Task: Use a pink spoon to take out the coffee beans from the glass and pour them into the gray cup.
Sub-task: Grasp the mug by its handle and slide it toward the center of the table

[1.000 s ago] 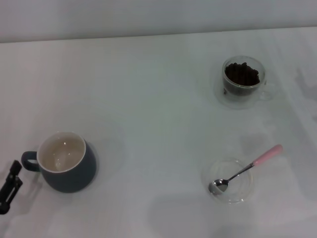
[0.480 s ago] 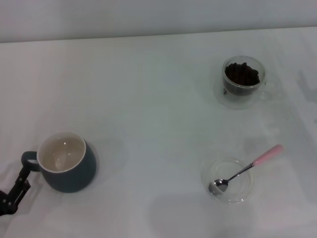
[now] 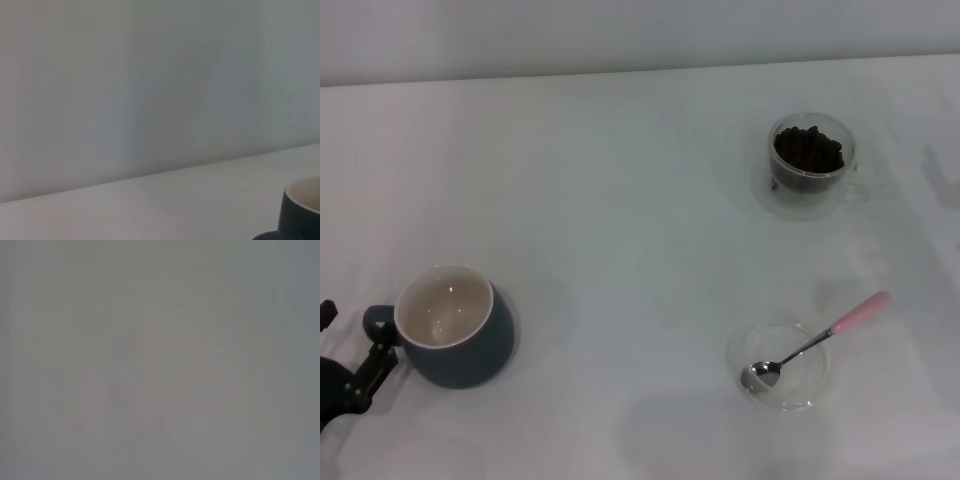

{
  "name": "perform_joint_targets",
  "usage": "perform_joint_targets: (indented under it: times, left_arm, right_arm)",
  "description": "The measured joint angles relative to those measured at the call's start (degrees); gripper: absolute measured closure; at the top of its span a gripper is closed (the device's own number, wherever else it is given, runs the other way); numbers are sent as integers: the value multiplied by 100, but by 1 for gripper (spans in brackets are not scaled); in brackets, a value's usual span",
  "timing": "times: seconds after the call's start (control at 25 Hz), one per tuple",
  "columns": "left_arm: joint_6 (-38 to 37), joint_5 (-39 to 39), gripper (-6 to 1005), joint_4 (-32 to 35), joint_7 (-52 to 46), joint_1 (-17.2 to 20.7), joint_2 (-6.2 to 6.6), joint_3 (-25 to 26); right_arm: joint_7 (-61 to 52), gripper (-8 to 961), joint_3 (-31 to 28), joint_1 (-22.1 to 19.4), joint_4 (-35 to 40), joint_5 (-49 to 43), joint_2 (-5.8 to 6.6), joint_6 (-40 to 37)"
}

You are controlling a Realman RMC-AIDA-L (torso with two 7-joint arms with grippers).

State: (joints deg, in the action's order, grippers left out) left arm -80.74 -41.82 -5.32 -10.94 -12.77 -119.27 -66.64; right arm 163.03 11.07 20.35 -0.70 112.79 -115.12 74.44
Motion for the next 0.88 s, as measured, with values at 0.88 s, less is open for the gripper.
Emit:
perform_joint_targets:
  times: [0.88]
  left_arm:
    - [71, -76, 660, 11, -5, -97, -6, 0]
  right_arm:
    - [0, 145, 0, 5, 0, 16, 0, -173]
